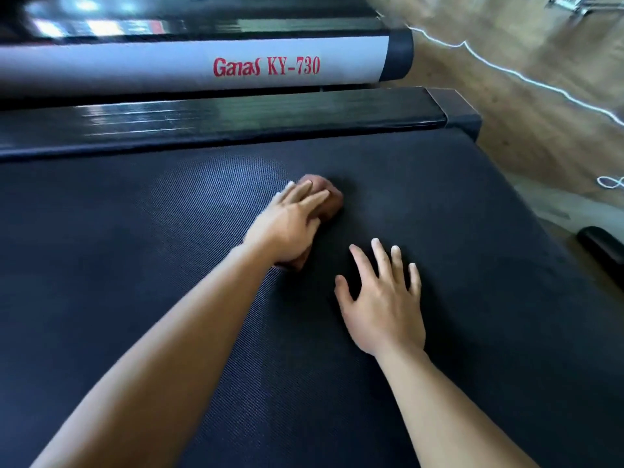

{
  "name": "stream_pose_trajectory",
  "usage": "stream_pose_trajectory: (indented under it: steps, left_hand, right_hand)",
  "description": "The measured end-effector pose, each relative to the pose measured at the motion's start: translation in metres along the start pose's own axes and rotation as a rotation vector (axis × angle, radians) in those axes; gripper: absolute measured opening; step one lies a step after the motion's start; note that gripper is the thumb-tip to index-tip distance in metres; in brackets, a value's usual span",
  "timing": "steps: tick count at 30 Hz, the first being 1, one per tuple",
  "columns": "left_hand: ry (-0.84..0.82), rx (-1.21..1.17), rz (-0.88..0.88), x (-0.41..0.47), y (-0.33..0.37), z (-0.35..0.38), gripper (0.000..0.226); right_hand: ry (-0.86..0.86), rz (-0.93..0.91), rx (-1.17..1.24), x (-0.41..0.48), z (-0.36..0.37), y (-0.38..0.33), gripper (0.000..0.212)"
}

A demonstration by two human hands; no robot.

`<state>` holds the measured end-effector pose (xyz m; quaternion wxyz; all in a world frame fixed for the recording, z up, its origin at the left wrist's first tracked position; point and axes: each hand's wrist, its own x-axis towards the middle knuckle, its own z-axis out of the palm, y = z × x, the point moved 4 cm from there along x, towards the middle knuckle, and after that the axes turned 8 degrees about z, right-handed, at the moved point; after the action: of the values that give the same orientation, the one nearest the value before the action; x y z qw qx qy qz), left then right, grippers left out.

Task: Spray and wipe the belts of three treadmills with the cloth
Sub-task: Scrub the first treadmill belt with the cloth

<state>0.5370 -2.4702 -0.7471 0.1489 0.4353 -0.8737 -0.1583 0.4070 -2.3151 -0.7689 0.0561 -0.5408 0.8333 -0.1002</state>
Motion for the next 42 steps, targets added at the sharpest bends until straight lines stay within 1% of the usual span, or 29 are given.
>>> stream_pose_trajectory:
  steps: [2, 4, 8, 10, 12, 14, 17, 22, 24, 26, 28, 30, 33, 35, 37, 40, 42]
  left_hand:
    - [-0.015, -0.006, 0.053, -0.029, 0.008, 0.003, 0.058]
    - [-0.015, 0.002, 0.034, -0.054, 0.0, 0.0, 0.058]
    - [0.048, 0.046, -0.154, -0.067, -0.041, -0.019, 0.057]
    - [0.093, 0.06, -0.246, -0.05, -0.053, -0.027, 0.056]
    - [0.12, 0.071, -0.288, -0.029, -0.052, -0.027, 0.056]
    - [0.118, 0.074, -0.279, -0.012, -0.043, -0.022, 0.056]
    - [0.083, 0.048, -0.211, -0.006, -0.026, -0.011, 0.057]
    - [0.034, 0.001, -0.068, -0.057, -0.009, -0.007, 0.058]
    - [0.045, 0.008, -0.1, -0.082, -0.019, -0.013, 0.057]
    - [0.09, 0.027, -0.197, -0.092, -0.036, -0.021, 0.056]
    - [0.137, 0.052, -0.3, -0.087, -0.051, -0.027, 0.055]
    - [0.159, 0.073, -0.358, -0.071, -0.054, -0.027, 0.056]
    - [0.155, 0.122, -0.354, -0.043, -0.047, -0.019, 0.056]
    - [0.137, 0.13, -0.348, -0.026, -0.041, -0.015, 0.057]
    - [0.116, 0.126, -0.338, -0.012, -0.034, -0.011, 0.057]
    - [0.096, 0.126, -0.297, 0.005, -0.02, -0.005, 0.057]
    - [0.088, 0.117, -0.276, 0.018, -0.013, 0.001, 0.057]
  right_hand:
    - [0.007, 0.008, -0.001, 0.0, 0.0, 0.0, 0.06]
    - [0.01, 0.008, -0.002, 0.0, 0.0, 0.0, 0.061]
    - [0.008, -0.002, 0.009, -0.001, -0.001, 0.0, 0.06]
    - [0.001, -0.005, 0.023, 0.0, -0.001, 0.001, 0.06]
    - [0.002, -0.008, 0.038, -0.001, -0.002, 0.001, 0.06]
    - [-0.008, -0.012, 0.048, -0.001, -0.003, 0.0, 0.06]
    - [-0.03, -0.008, 0.037, -0.001, -0.002, 0.002, 0.06]
    - [-0.008, -0.003, 0.034, 0.0, -0.002, 0.0, 0.06]
    - [0.003, -0.006, 0.034, 0.0, -0.002, 0.0, 0.062]
    - [-0.003, -0.01, 0.038, 0.0, -0.002, 0.001, 0.062]
    - [-0.022, -0.018, 0.04, -0.001, -0.002, 0.0, 0.061]
    - [-0.041, -0.02, 0.042, 0.0, -0.003, 0.002, 0.06]
    - [-0.069, -0.023, 0.095, 0.0, -0.007, 0.003, 0.058]
    - [-0.076, -0.014, 0.198, 0.002, -0.011, 0.004, 0.053]
    - [-0.021, -0.003, 0.279, 0.008, -0.019, 0.014, 0.048]
    - [0.118, 0.035, 0.179, 0.022, -0.034, 0.053, 0.05]
    - [0.109, 0.103, 0.056, 0.029, -0.04, 0.086, 0.05]
